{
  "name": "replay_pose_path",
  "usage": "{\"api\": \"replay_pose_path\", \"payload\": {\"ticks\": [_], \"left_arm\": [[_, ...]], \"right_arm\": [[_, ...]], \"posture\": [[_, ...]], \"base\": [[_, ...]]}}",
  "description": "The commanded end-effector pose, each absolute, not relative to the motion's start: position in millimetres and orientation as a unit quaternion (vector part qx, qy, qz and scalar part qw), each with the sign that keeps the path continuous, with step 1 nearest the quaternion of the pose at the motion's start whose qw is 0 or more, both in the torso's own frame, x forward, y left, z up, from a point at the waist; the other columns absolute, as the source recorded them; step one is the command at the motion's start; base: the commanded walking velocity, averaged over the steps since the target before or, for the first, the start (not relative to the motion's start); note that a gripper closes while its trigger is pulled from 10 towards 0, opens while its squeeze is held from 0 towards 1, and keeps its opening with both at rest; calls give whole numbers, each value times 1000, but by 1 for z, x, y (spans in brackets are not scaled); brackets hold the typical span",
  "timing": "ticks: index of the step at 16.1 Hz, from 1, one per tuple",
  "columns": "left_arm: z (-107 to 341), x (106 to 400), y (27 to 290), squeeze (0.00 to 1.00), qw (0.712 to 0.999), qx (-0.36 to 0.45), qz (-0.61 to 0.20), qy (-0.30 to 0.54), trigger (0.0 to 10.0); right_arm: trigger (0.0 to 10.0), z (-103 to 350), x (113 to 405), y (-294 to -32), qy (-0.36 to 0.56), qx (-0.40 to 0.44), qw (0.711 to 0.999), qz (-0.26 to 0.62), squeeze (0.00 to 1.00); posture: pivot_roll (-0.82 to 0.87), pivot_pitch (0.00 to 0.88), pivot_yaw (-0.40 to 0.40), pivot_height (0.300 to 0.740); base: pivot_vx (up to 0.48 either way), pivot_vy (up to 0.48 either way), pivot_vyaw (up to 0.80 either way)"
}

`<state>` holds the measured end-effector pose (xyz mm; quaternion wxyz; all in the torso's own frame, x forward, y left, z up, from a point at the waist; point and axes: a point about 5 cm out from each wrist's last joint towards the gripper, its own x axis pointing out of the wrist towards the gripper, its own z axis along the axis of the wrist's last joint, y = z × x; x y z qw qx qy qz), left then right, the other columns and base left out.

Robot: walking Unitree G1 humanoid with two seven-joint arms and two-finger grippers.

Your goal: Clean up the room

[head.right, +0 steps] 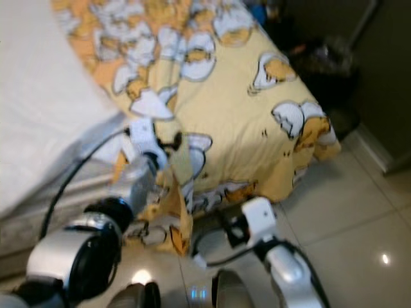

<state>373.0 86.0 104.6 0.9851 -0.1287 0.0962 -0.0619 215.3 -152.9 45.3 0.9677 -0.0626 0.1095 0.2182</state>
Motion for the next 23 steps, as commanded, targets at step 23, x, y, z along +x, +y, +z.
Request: {"api": "replay_pose_path", "payload": {"ticks": [23], "left_arm": [[100, 323, 82, 0, 972, -193, -115, 69, 10000]], "right_arm": [[10000, 42, 196, -153, 128, -53, 967, 215, 0]], "posture": [[-258, 242, 52, 731]], "base": [[228, -27, 113]]}}
